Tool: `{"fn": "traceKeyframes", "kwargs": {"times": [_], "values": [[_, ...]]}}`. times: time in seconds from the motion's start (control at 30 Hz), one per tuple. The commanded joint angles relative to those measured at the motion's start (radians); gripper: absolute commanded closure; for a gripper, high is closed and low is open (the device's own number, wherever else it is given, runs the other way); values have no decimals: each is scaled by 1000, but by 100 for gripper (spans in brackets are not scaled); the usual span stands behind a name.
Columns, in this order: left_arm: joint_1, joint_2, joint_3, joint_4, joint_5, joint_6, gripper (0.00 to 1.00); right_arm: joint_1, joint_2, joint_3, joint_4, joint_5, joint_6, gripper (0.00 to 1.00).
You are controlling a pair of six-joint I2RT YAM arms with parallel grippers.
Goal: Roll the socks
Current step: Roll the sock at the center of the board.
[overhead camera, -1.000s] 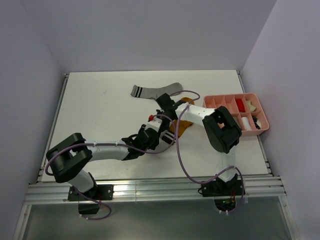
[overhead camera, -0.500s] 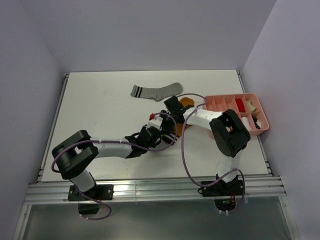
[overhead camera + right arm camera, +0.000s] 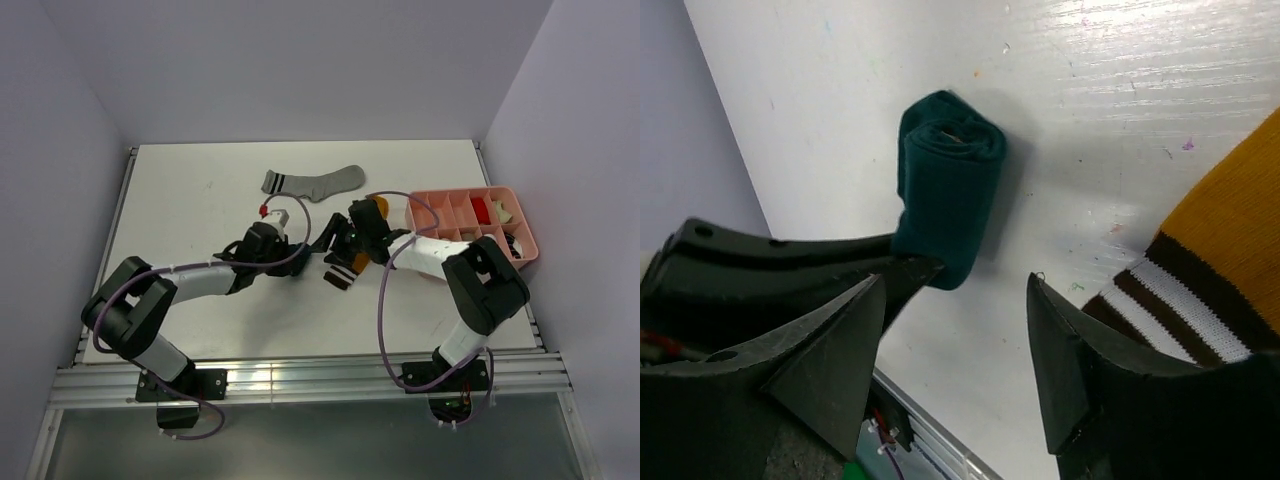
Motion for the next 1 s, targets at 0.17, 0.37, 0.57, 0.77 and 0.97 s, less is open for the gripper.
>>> {"fn": "traceKeyframes", "kwargs": {"times": [0.17,0.37,0.57,0.77,0.97], "values": [[174,64,-51,109,375,-176,99,-2,33,-77,302,6,56,33],[235,125,-65,149,461,-243,99,11,127,-65,390,3,64,33],[278,194,-72,169,512,-288,99,21,219,-22,414,-23,54,34],[288,257,-52,142,543,-294,99,26,276,-8,474,-61,64,36],[291,293,-42,122,549,-295,99,28,294,-5,463,-75,50,62]]}}
